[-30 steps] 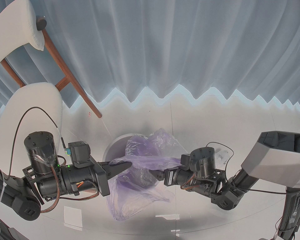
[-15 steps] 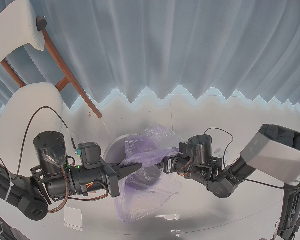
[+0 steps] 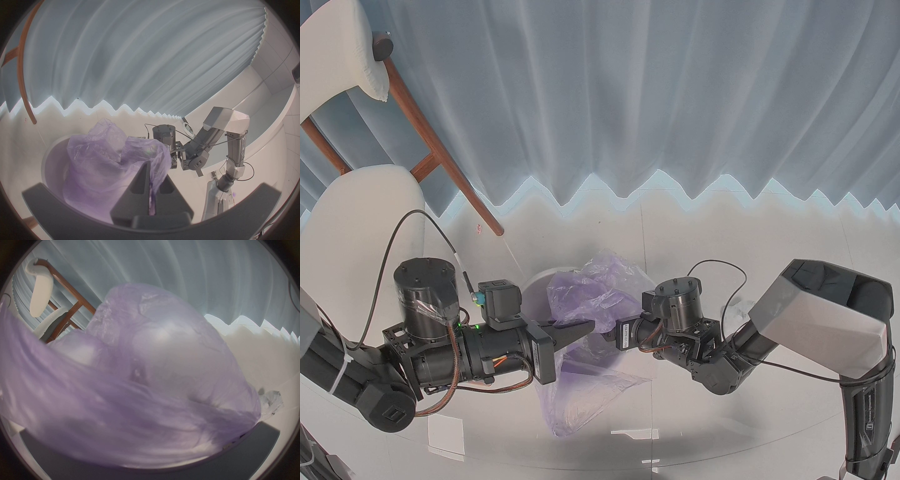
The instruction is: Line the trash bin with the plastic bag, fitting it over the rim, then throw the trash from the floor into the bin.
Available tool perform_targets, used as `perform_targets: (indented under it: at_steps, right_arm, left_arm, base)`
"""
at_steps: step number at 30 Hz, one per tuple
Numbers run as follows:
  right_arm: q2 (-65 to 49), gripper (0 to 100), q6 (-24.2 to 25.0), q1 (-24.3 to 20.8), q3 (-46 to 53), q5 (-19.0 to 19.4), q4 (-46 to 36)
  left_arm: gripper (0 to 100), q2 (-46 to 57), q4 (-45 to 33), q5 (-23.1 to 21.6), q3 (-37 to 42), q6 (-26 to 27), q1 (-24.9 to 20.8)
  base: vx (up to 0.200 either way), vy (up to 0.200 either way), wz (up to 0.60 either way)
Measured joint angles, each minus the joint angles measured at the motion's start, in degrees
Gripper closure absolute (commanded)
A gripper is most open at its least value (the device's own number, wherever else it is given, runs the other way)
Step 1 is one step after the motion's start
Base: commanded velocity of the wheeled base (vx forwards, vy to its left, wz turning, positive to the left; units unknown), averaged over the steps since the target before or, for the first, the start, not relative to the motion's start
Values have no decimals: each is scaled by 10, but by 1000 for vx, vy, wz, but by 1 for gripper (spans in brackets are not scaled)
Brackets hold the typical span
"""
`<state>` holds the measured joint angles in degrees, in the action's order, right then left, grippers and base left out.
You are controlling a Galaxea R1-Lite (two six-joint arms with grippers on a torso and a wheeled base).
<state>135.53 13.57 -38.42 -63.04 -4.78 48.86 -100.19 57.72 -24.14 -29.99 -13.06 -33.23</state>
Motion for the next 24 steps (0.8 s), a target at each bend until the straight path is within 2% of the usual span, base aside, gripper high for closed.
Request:
perform_targets:
  at_steps: [1,11,18,24]
  right_arm:
    - [4,100,0,0,-3,0,0]
    - [21,100,-1,4,-20,0,-10]
    - [-8,100,-16,22,5,8,-21]
    - [-49,100,-42,59,74,52,-18]
  left_arm:
    - [100,-2,0,0,0,0,0]
    - [100,-11,0,0,0,1,0]
    - [100,-11,0,0,0,2,-2]
    - [100,-13,0,0,-7,0,-16]
  base:
    - [0,0,0]
    - [0,0,0]
    - [0,0,0]
    - [0,0,0]
